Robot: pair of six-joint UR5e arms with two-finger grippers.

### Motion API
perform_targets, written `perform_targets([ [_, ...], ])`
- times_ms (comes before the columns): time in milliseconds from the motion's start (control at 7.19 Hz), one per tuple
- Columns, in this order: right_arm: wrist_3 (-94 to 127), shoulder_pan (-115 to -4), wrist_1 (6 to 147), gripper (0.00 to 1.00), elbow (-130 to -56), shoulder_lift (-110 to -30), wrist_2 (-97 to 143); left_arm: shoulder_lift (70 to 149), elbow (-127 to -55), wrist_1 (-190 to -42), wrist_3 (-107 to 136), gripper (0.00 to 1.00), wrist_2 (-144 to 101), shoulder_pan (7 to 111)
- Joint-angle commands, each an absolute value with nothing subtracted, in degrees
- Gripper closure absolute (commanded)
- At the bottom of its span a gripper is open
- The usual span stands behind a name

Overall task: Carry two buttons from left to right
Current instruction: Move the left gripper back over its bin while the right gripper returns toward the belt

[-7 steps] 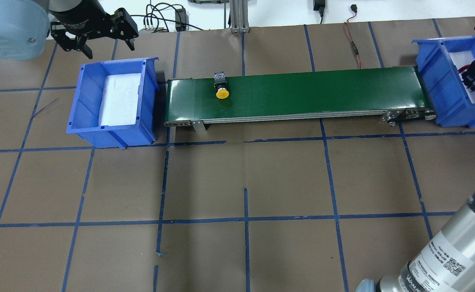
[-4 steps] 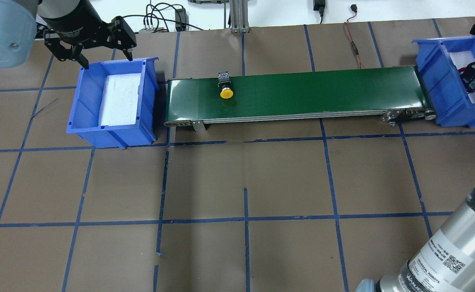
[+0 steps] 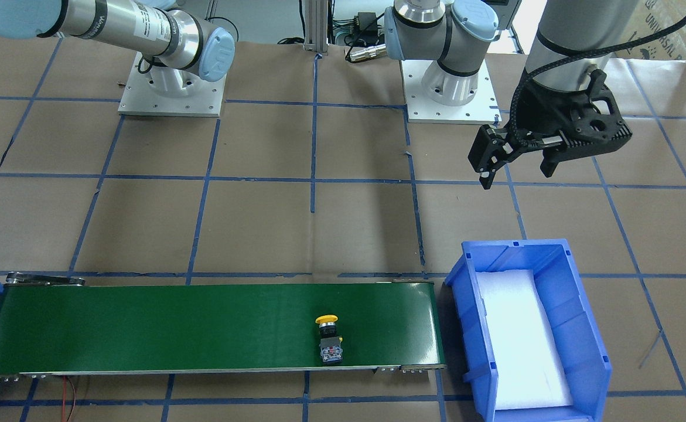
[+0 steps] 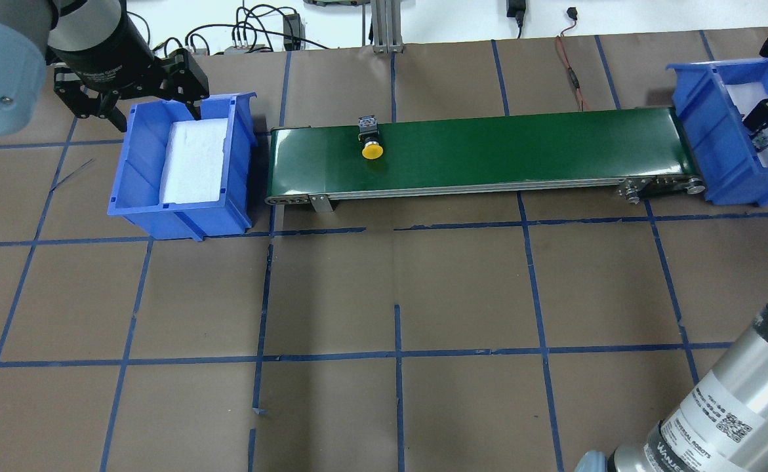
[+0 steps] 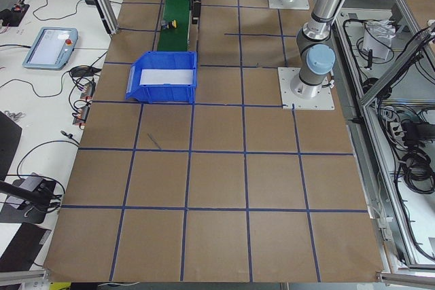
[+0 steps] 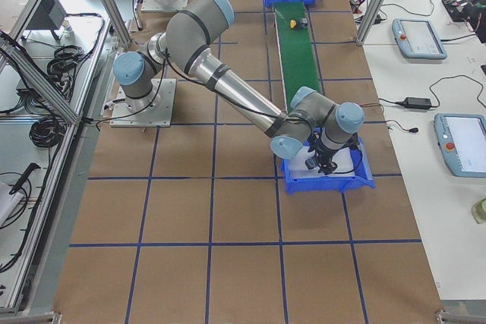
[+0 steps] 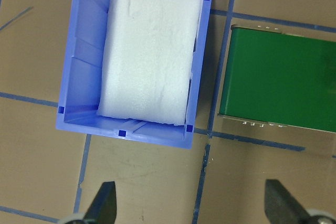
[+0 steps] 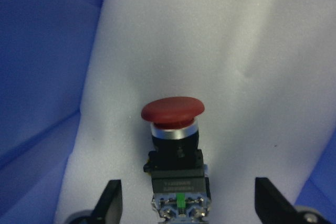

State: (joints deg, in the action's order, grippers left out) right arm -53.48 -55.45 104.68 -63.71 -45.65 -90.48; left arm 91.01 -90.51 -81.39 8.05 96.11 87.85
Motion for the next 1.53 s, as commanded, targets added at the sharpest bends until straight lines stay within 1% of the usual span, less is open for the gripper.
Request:
perform_targets([
  [0,-53.7,-55.3,104.4,0.0,-63.1,-47.9,-89.3,89.0,-93.9,-81.3,8.1,0.0,95.8,87.8],
  [417,-53.8,-57.5,94.9,0.0,-61.4,-53.7,-88.2,88.1,-92.3,-81.4,7.9,0.0,95.6,88.1],
  [695,-53.7,-67.5,95.2,0.0,-61.3,-54.7,-88.0,86.0,-92.8,-84.3,7.7,0.0,95.7,88.5],
  [974,-52.9,-78.1,97.3,0.0,-61.3,-54.5,-86.8,85.2,-92.8,-84.3,1.0,0.0,96.2,88.1],
  [1113,-48.3,-81.5,100.1,0.0,-61.4,-54.5,-85.6,84.9,-93.2,-84.4,1.1,0.0,96.3,88.1],
  [1252,-43.1,-82.8,100.2,0.0,-62.1,-54.5,-85.3,84.6,-93.3,-84.4,1.6,0.0,96.3,88.1],
  [1391,-42.9,-82.8,99.9,0.0,-62.2,-54.1,-85.3,84.3,-93.3,-85.7,2.3,0.0,96.3,88.1],
])
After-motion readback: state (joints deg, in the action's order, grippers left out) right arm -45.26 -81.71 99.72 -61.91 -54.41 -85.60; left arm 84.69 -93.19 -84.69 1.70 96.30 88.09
